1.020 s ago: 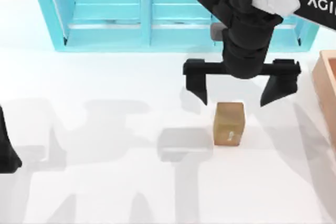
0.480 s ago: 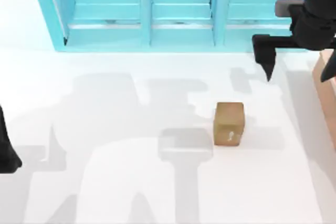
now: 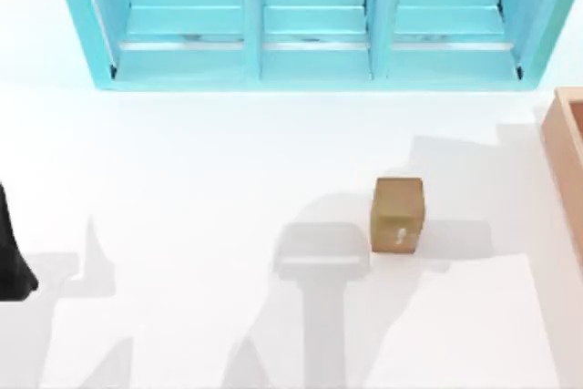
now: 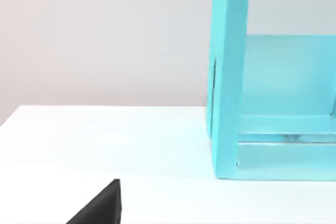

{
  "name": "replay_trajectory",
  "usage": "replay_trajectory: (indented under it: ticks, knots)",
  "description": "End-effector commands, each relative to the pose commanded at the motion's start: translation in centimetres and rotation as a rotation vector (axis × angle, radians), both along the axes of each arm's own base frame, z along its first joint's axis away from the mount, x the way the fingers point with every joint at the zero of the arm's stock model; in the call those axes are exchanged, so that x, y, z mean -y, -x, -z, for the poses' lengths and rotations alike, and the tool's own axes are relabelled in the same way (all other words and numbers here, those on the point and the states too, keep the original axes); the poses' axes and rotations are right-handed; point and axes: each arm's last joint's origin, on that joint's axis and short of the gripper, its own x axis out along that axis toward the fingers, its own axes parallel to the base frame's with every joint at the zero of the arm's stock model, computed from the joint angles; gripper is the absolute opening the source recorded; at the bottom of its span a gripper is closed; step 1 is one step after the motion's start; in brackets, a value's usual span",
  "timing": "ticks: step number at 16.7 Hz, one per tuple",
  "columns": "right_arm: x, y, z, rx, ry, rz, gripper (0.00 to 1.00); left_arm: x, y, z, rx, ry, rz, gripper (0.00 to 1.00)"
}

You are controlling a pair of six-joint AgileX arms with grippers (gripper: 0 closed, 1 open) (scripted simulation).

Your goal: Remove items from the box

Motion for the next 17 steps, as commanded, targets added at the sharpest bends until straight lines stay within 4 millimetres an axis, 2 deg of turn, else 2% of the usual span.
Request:
replay_trajectory:
  ticks: [3, 9, 11, 17]
  knots:
    - [1.9, 1.0, -0.6, 0.016, 0.004, 0.0, 1.0, 0.0, 0.0, 0.0, 0.0, 0.0, 0.0, 1.0]
    - [1.8, 0.8, -0.2, 0.016, 0.005, -0.001, 1.0, 0.0, 0.0, 0.0, 0.0, 0.0, 0.0, 1.0]
    - [1.8, 0.6, 1.2, 0.016, 0.004, 0.0, 1.0, 0.0, 0.0, 0.0, 0.0, 0.0, 0.0, 1.0]
    - [1.9, 0.7, 7.3, 0.015, 0.004, 0.001, 1.0, 0.0, 0.0, 0.0, 0.0, 0.0, 0.0, 1.0]
